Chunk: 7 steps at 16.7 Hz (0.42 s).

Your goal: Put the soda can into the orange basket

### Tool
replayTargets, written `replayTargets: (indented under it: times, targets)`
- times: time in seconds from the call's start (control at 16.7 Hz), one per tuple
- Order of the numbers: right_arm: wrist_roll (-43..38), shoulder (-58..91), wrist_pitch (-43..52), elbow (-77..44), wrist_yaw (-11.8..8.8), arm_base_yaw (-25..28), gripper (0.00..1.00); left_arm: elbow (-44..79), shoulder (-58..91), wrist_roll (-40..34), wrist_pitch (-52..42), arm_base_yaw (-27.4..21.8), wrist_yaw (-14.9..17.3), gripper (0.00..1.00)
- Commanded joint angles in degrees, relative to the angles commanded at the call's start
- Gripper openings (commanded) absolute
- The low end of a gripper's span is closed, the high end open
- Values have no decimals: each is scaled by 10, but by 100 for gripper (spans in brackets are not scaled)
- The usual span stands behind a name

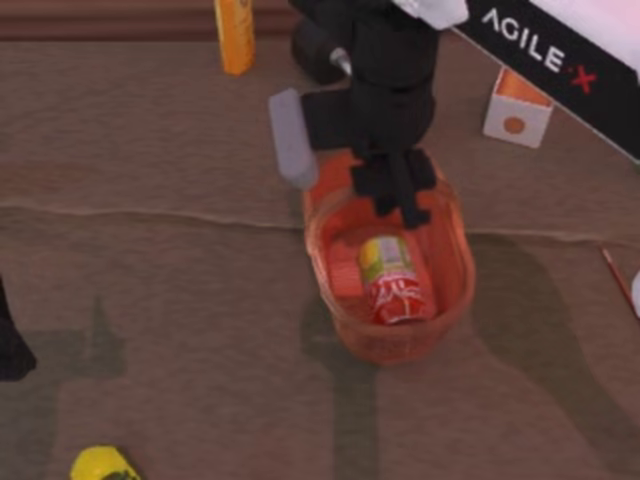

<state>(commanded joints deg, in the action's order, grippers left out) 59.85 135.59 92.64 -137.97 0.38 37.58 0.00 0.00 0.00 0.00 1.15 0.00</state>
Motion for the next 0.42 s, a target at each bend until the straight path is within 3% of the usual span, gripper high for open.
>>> replayTargets:
  times: [0.42]
  targets:
    - [15, 18, 103, -125, 0, -11, 0, 0, 0, 0, 0, 0, 0, 100]
